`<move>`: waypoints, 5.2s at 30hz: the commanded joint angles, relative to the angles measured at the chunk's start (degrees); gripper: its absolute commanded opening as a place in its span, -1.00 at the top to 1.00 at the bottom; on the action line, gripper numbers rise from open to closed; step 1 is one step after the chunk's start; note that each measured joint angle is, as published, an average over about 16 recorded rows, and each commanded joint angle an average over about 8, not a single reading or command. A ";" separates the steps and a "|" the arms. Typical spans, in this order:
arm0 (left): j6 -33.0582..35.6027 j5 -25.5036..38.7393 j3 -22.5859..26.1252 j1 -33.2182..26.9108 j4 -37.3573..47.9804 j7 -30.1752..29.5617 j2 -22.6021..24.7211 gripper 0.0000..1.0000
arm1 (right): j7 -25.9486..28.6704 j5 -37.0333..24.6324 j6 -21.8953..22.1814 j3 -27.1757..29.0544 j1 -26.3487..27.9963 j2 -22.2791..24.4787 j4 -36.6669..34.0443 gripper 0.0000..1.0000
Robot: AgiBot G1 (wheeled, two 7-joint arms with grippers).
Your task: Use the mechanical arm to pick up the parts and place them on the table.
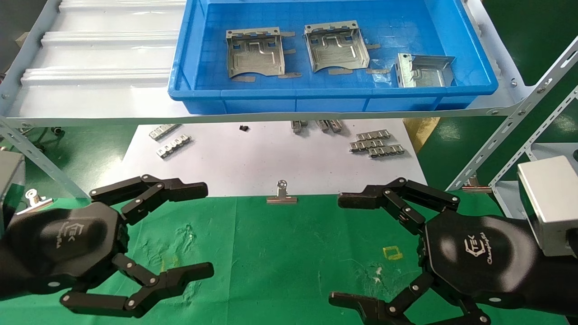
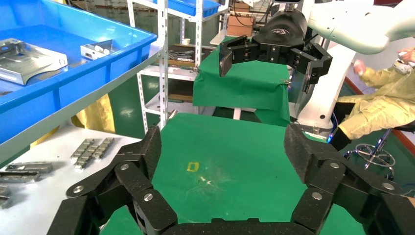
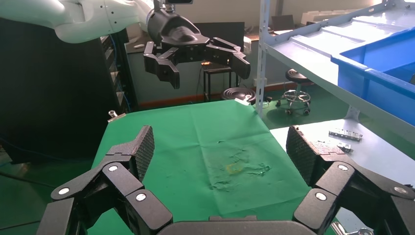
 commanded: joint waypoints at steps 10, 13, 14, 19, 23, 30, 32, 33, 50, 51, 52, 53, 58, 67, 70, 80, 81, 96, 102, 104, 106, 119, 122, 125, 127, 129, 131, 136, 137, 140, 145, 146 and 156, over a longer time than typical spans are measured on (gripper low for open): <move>0.00 0.00 0.00 0.00 0.00 0.00 0.00 1.00 | 0.00 0.00 0.00 0.00 0.00 0.00 0.00 -1.00; 0.00 0.00 0.00 0.00 0.00 0.00 0.00 1.00 | 0.00 0.00 0.00 0.00 0.00 0.00 0.00 -1.00; 0.00 0.00 0.00 0.00 0.00 0.00 0.00 1.00 | 0.00 0.00 0.00 0.00 0.00 0.00 0.00 -1.00; 0.00 0.00 0.00 0.00 0.00 0.00 0.00 1.00 | 0.00 0.00 0.00 0.00 0.00 0.00 0.00 -1.00; 0.00 0.00 0.00 0.00 0.00 0.00 0.00 1.00 | 0.00 0.00 0.00 0.00 0.00 0.00 0.00 -1.00; 0.00 0.00 0.00 0.00 0.00 0.00 0.00 1.00 | 0.00 0.00 0.00 0.00 0.00 0.00 0.00 -1.00; 0.00 0.00 0.00 0.00 0.00 0.00 0.00 1.00 | 0.00 0.00 0.00 0.00 0.00 0.00 0.00 -1.00; 0.00 0.00 0.00 0.00 0.00 0.00 0.00 1.00 | 0.00 0.00 0.00 0.00 0.00 0.00 0.00 -1.00; 0.00 0.00 0.00 0.00 0.00 0.00 0.00 1.00 | 0.00 0.00 0.00 0.00 0.00 0.00 0.00 -1.00; 0.00 0.00 0.00 0.00 0.00 0.00 0.00 1.00 | 0.00 0.00 0.00 0.00 0.00 0.00 0.00 -1.00; 0.00 0.00 0.00 0.00 0.00 0.00 0.00 1.00 | 0.00 0.00 0.00 0.00 0.00 0.00 0.00 -1.00; 0.00 0.00 0.00 0.00 0.00 0.00 0.00 1.00 | 0.00 0.00 0.00 0.00 0.00 0.00 0.00 -1.00; 0.00 0.00 0.00 0.00 0.00 0.00 0.00 1.00 | 0.00 0.00 0.00 0.00 0.00 0.00 0.00 -1.00; 0.00 0.00 0.00 0.00 0.00 0.00 0.00 1.00 | -0.03 -0.04 0.06 0.03 0.03 0.04 0.01 -1.00; 0.00 0.00 0.00 0.00 0.00 0.00 0.00 1.00 | -0.22 -0.48 0.44 0.11 0.62 0.00 -0.09 -1.00; 0.00 0.00 0.00 0.00 0.00 0.00 0.00 1.00 | 0.30 -9.31 7.52 -1.98 14.29 -5.80 -6.93 -1.00; 0.00 0.00 0.00 0.00 0.00 0.00 0.00 1.00 | 0.59 -10.87 8.66 -2.57 16.29 -6.90 -8.41 -1.00; 0.00 0.00 0.00 0.00 0.00 0.00 0.00 1.00 | 4.69 -34.65 24.75 -15.50 42.32 -30.37 -39.81 -1.00; 0.00 0.00 0.00 0.00 0.00 0.00 0.00 0.90 | 4.50 -40.65 28.30 -19.20 48.15 -37.04 -51.22 -0.96; 0.00 0.00 0.00 0.00 0.00 0.00 0.00 0.40 | 4.67 -42.33 29.43 -20.26 49.77 -38.81 -54.66 -0.60; 0.00 0.00 0.00 0.00 0.00 0.00 0.00 -0.10 | 4.93 -43.54 30.58 -21.03 51.10 -40.22 -57.56 -0.10; 0.00 0.00 0.00 0.00 0.00 0.00 0.00 -1.00 | 10.10 -42.96 37.38 -23.03 51.81 -42.94 -62.13 1.00; 0.00 0.00 0.00 0.00 0.00 0.00 0.00 -1.00 | 11.32 -42.22 38.52 -23.61 51.12 -42.97 -61.39 1.00; 0.00 0.00 0.00 0.00 0.00 0.00 0.00 -1.00 | 12.33 -41.83 39.42 -24.52 50.63 -43.00 -60.67 1.00; 0.00 0.00 0.00 0.00 0.00 0.00 0.00 -1.00 | 12.97 -41.77 39.95 -25.30 50.46 -43.00 -60.27 1.00; 0.00 0.00 0.00 0.00 0.00 0.00 0.00 -1.00 | 13.57 -41.70 40.40 -26.09 50.33 -42.99 -59.95 1.00; 0.00 0.00 0.00 0.00 0.00 0.00 0.00 -1.00 | 14.13 -41.60 40.74 -26.88 50.20 -42.98 -59.70 1.00; 0.00 0.00 0.00 0.00 0.00 0.00 0.00 -1.00 | 15.06 -41.12 41.44 -28.63 49.96 -42.95 -59.09 1.00; 0.00 0.00 0.00 0.00 0.00 0.00 0.00 -1.00 | 15.17 -40.99 41.60 -28.95 49.93 -42.95 -58.95 1.00; 0.00 0.00 0.00 0.00 0.00 0.00 0.00 -1.00 | 15.40 -40.58 42.07 -29.89 49.90 -42.94 -58.58 1.00; 0.00 0.00 0.00 0.00 0.00 0.00 0.00 -1.00 | 15.53 -39.84 42.53 -31.40 49.93 -42.91 -58.13 1.00; 0.00 0.00 0.00 0.00 0.00 0.00 0.00 -1.00 | 15.48 -39.69 42.58 -31.69 49.96 -42.89 -58.08 1.00; 0.00 0.00 0.00 0.00 0.00 0.00 0.00 -1.00 | 13.83 -37.92 42.26 -33.58 50.76 -42.58 -59.13 1.00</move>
